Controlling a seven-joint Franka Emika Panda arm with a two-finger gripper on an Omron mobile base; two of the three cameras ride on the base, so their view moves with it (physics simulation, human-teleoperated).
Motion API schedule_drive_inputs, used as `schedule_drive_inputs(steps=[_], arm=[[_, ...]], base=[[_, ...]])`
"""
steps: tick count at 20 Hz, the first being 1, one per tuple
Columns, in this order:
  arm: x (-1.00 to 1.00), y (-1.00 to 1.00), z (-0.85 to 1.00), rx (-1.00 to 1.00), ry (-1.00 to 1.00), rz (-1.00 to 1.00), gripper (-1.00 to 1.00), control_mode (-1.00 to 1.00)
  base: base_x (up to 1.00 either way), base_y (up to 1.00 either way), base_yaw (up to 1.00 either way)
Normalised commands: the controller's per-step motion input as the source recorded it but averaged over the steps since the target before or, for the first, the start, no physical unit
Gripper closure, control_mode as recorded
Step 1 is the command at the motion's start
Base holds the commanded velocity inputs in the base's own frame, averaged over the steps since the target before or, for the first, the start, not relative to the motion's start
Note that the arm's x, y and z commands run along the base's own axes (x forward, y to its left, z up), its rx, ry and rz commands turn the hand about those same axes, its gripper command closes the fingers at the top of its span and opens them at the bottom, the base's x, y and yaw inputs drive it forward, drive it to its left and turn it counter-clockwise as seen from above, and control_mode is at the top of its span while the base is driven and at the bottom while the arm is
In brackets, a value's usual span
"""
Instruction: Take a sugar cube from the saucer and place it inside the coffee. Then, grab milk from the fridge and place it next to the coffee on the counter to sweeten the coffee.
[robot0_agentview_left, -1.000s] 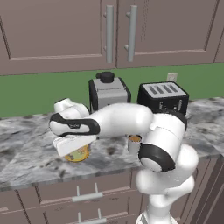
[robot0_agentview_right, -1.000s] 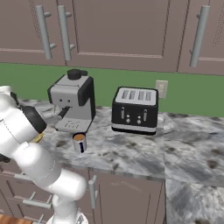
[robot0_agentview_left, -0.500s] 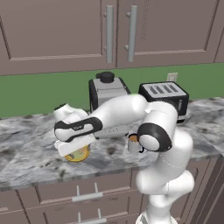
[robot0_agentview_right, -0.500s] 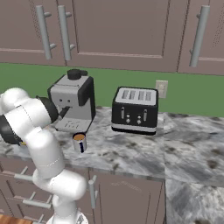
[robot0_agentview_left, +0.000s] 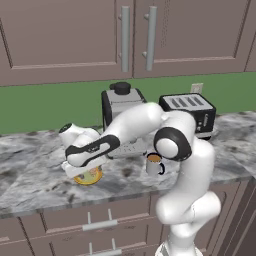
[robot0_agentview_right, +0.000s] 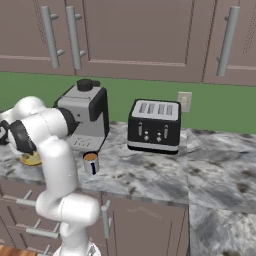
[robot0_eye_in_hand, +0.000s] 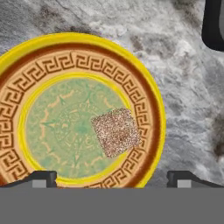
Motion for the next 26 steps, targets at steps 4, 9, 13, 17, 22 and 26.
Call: schedule_drive_inputs(steps=[4, 9, 13, 17, 22, 26], arm=[[0.36, 0.00, -0.32, -0.03, -0.05, -0.06, -1.00, -1.00], [0.35, 0.00, -0.28, -0.02, -0.07, -0.05, -1.00, -1.00], [0.18, -0.02, -0.18, 0.00, -0.07, -0.04, 1.00, -1.00], [-0.21, -0.40, -0.12, 0.00, -0.13, 0.00, 1.00, -1.00], [-0.02, -0.03, 0.00, 0.00, 0.00, 0.00, 1.00, -1.00], [-0.19, -0.28, 0.09, 0.00, -0.16, 0.00, 1.00, -1.00]], base=[[0.00, 0.00, 0.00], [0.00, 0.00, 0.00], [0.00, 0.00, 0.00], [0.00, 0.00, 0.00], [0.00, 0.00, 0.00], [0.00, 0.00, 0.00]])
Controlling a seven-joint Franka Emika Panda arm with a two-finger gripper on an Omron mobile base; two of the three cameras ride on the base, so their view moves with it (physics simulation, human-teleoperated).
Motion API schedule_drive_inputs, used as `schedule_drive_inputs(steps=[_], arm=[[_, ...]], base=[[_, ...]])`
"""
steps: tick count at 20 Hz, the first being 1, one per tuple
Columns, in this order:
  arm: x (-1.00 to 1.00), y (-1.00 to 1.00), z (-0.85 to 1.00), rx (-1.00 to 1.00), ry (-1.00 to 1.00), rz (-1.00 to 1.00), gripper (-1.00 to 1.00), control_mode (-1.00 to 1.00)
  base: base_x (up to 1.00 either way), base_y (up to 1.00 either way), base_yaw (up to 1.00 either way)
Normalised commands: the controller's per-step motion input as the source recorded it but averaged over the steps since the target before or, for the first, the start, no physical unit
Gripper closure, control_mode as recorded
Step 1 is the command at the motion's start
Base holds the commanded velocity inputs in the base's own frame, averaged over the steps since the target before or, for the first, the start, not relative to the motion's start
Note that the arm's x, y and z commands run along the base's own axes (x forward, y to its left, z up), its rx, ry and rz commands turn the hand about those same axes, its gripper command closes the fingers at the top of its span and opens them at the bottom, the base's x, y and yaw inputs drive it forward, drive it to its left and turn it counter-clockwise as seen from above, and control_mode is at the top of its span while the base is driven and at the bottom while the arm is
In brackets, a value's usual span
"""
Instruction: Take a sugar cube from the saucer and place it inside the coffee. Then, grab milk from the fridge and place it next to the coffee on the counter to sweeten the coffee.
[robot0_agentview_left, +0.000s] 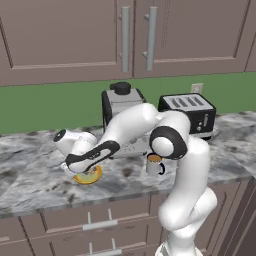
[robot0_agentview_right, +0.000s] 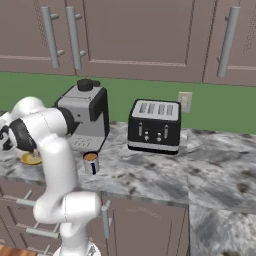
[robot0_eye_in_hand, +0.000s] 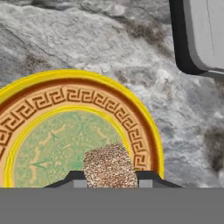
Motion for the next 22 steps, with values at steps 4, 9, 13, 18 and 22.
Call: schedule_drive_inputs(steps=[4, 9, 13, 18, 22], arm=[[-0.23, -0.48, 0.44, 0.00, -0.33, 0.00, 1.00, -1.00], [-0.20, -0.65, 0.65, 0.06, -0.33, -0.04, 1.00, -1.00], [-0.03, -0.76, 0.81, 0.14, -0.17, -0.10, 1.00, -1.00], [-0.09, -0.87, 0.85, 0.22, 0.02, -0.15, 1.00, -1.00], [-0.21, -1.00, 0.56, 0.22, 0.23, -0.12, 1.00, -1.00]], base=[[0.00, 0.00, 0.00], [0.00, 0.00, 0.00], [0.00, 0.00, 0.00], [0.00, 0.00, 0.00], [0.00, 0.00, 0.00]])
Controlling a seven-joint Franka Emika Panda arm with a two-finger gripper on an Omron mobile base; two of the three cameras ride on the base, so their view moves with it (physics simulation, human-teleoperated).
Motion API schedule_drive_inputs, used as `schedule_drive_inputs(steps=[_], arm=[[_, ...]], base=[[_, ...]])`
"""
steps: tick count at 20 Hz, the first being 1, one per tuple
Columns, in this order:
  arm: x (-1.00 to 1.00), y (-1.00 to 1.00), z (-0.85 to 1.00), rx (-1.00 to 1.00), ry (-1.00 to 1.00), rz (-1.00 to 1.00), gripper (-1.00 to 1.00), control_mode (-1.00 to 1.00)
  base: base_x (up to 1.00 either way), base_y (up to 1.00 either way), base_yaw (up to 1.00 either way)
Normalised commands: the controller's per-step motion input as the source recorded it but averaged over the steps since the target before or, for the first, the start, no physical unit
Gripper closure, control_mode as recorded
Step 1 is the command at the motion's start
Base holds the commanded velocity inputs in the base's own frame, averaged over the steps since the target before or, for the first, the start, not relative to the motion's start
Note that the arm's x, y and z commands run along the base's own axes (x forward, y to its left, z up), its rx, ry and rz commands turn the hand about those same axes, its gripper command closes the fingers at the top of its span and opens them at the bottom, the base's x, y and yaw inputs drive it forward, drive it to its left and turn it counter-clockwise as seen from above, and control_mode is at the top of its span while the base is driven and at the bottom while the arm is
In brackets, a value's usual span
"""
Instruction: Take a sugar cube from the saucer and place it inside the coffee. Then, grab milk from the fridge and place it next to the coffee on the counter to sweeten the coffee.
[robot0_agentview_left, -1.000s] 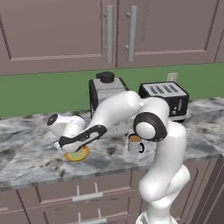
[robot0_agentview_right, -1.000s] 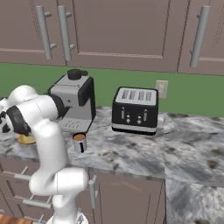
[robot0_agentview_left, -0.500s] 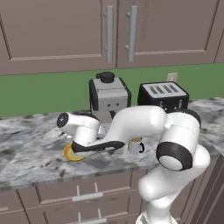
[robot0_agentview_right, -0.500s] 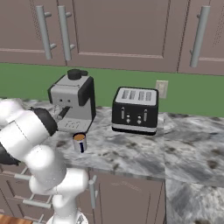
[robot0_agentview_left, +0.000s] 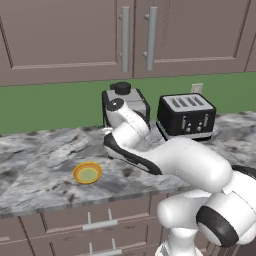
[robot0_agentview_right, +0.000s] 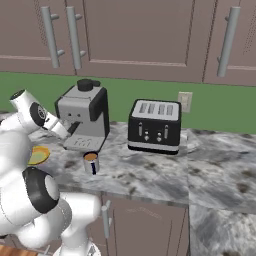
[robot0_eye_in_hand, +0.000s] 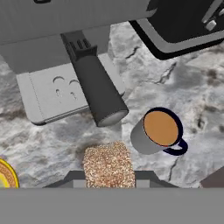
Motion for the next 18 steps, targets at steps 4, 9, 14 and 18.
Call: schedule_drive_inputs(steps=[4, 9, 14, 18], arm=[[-0.01, -0.90, 0.11, 0.08, 0.26, -0.05, 1.00, -1.00], [0.00, -0.66, 0.00, 0.00, 0.20, -0.02, 1.00, -1.00], [0.00, -0.32, 0.00, 0.00, 0.15, 0.00, 1.00, -1.00], [0.03, 0.02, -0.37, 0.00, 0.04, -0.02, 1.00, -1.00]], base=[[0.00, 0.00, 0.00], [0.00, 0.00, 0.00], [0.00, 0.00, 0.00], [0.00, 0.00, 0.00]])
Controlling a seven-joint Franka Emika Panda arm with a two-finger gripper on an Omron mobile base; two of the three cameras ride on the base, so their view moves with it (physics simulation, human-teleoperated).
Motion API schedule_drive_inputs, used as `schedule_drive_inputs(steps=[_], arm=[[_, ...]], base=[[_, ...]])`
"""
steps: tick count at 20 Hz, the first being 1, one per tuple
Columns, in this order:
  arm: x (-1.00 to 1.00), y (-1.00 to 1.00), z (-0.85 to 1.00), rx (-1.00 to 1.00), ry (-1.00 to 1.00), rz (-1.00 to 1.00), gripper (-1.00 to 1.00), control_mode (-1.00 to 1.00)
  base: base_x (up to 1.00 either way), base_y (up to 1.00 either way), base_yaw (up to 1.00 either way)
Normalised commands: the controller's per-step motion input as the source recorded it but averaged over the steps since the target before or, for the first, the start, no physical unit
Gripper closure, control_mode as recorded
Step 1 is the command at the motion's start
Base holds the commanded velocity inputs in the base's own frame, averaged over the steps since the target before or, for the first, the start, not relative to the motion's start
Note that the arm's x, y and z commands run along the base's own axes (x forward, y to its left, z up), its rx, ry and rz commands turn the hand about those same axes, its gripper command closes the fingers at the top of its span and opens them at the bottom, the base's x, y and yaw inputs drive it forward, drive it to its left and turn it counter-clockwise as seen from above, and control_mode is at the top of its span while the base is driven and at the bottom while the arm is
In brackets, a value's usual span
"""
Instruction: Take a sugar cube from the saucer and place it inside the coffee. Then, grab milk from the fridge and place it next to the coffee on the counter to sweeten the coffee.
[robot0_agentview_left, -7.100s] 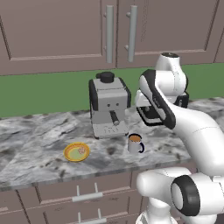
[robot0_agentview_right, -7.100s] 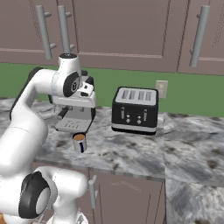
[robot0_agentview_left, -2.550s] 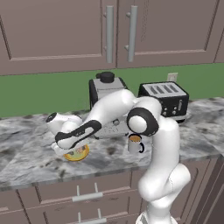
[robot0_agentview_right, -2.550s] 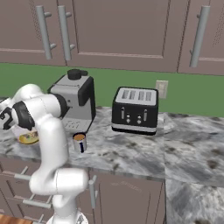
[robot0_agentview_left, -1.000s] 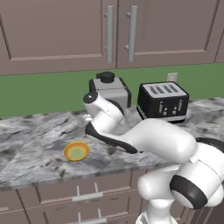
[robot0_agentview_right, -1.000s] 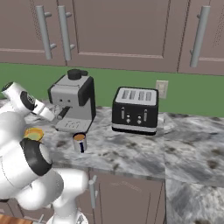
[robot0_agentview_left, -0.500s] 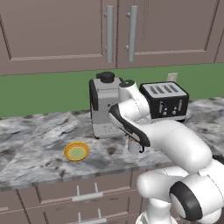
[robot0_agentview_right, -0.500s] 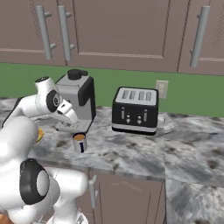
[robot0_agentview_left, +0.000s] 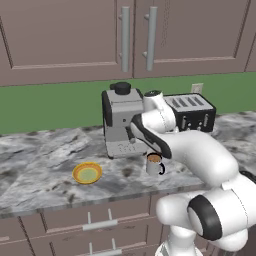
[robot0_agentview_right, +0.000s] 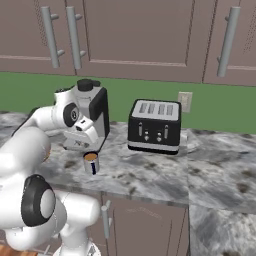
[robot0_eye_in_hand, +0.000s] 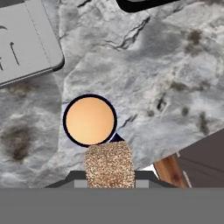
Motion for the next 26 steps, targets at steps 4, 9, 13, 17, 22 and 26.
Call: schedule_drive_inputs(steps=[4, 9, 13, 17, 22, 26], arm=[[0.00, 0.03, -0.66, 0.00, 0.03, 0.00, 1.00, -1.00], [0.11, 0.00, -0.38, 0.00, 0.00, 0.00, 1.00, -1.00], [0.37, 0.00, -0.16, 0.00, 0.00, 0.00, 1.00, -1.00], [0.42, 0.00, -0.26, 0.00, 0.00, 0.00, 1.00, -1.00], [0.42, 0.00, -0.24, 0.00, -0.01, 0.00, -1.00, -1.00], [0.14, 0.00, -0.06, 0.01, 0.00, 0.00, -1.00, -1.00]], base=[[0.00, 0.00, 0.00], [0.00, 0.00, 0.00], [0.00, 0.00, 0.00], [0.00, 0.00, 0.00], [0.00, 0.00, 0.00], [0.00, 0.00, 0.00]])
